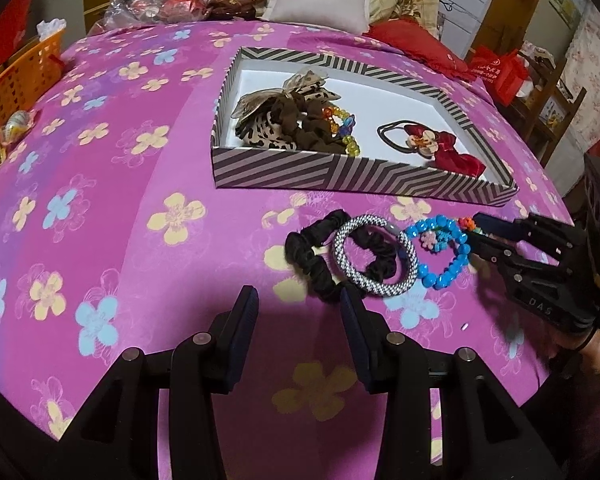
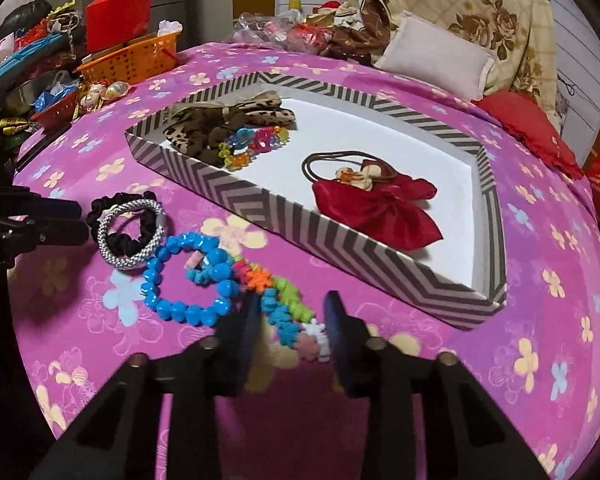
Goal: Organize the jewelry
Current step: 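Grasp the colourful beaded clip with the right tool while the left tool grasps the grey braided hair tie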
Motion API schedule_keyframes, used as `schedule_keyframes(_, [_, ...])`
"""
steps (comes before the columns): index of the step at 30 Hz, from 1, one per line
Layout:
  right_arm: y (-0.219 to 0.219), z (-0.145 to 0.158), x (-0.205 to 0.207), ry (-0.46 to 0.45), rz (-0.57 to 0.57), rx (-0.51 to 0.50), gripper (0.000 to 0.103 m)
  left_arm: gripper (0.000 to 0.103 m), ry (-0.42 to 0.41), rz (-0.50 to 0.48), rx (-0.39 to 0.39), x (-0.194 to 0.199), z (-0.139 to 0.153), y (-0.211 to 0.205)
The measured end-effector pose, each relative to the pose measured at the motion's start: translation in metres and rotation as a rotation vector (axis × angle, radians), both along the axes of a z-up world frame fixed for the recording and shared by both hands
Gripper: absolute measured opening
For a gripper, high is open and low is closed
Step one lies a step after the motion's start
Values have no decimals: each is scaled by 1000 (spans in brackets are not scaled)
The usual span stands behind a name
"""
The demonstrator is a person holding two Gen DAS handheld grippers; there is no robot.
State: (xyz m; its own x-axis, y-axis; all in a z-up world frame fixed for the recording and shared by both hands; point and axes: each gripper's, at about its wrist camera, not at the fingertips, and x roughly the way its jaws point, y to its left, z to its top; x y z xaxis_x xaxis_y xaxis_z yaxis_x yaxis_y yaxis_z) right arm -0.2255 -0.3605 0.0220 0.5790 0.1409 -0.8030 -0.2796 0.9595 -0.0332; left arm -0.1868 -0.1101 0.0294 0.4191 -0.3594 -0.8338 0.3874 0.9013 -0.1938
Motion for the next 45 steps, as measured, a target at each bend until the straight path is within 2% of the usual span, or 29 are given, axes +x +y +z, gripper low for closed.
schedule_keyframes(3, [1,0,-2,-2,-9,-6,17,32,16,10,-26,2,1,2])
schedule_keyframes(10, [-1,0,-3,-2,-32,-1,17,31,-37,-11,-73,-4,21,-1])
schedule_keyframes(15, [-1,0,-4,0,-36,8,17,31,-15,-52,-106,4,23,-17])
schedule_keyframes(21, [-2,0,-4,2,-38,12,17,31,14,-90,-71,18,10,-36])
schedule_keyframes(24, [-3,0,-4,2,-38,13,17,31,27,-76,-37,22,2,-38])
schedule_keyframes(27, [-3,0,-4,2,-37,13,17,31,49,-73,-39,24,-4,-37])
schedule_keyframes(30, [-3,0,-4,1,-38,9,17,26,38,-81,-27,23,-6,-38])
schedule_keyframes(32, [-1,0,-5,-4,-44,-4,17,10,30,-89,-18,23,-7,-40])
schedule_keyframes(34, [2,1,-6,-8,-43,-11,16,1,34,-93,-23,24,-7,-39])
schedule_keyframes(38, [6,4,-12,-36,-53,-22,16,0,14,-90,-36,21,-2,-35])
schedule_keyframes(45, [-6,15,-17,-73,-99,37,16,0,-40,-69,-83,15,26,-20])
